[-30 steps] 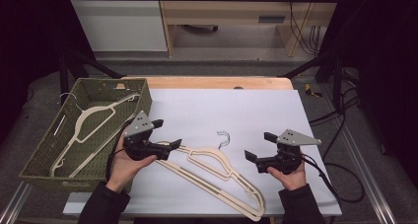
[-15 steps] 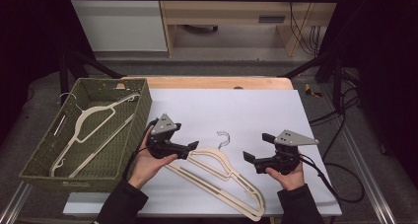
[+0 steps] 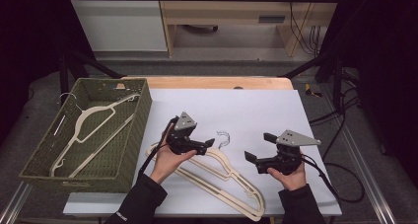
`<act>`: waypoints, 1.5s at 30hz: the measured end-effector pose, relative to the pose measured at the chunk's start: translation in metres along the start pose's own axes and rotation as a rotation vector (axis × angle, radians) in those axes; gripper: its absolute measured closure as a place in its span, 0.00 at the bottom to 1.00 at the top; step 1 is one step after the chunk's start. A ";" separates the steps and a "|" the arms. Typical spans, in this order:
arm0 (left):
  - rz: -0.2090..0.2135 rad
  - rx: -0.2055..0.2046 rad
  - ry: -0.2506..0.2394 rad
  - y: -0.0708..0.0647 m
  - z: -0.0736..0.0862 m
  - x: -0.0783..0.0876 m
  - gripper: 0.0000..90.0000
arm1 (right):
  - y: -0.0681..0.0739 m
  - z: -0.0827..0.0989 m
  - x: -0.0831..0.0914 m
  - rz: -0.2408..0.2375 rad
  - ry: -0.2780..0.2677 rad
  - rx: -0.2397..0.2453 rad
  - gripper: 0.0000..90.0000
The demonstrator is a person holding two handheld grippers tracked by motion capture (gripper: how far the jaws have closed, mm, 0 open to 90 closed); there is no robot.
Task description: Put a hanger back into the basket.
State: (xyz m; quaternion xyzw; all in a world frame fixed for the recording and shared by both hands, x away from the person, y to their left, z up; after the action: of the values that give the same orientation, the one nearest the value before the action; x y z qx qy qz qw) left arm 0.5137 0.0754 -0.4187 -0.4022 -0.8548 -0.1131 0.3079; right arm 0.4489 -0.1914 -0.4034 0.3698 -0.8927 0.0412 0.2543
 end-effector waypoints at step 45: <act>-0.023 0.056 0.239 -0.008 0.020 -0.102 0.81 | -0.001 -0.002 0.006 -0.001 -0.019 -0.004 0.06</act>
State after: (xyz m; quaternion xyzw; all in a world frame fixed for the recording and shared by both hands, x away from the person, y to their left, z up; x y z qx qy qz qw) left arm 0.5485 0.0160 -0.4964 -0.3671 -0.8195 -0.1398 0.4173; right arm 0.4469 -0.1953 -0.3991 0.3699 -0.8950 0.0358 0.2468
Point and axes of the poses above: each handheld gripper's, and its own axes: x roughly backward along the jaws, z roughly out of its underside, y roughly to its left, the point moved 3 cm from there along -x, roughly forward along the jaws, and after that the axes turned 7 degrees about y, right-handed, at the moved point
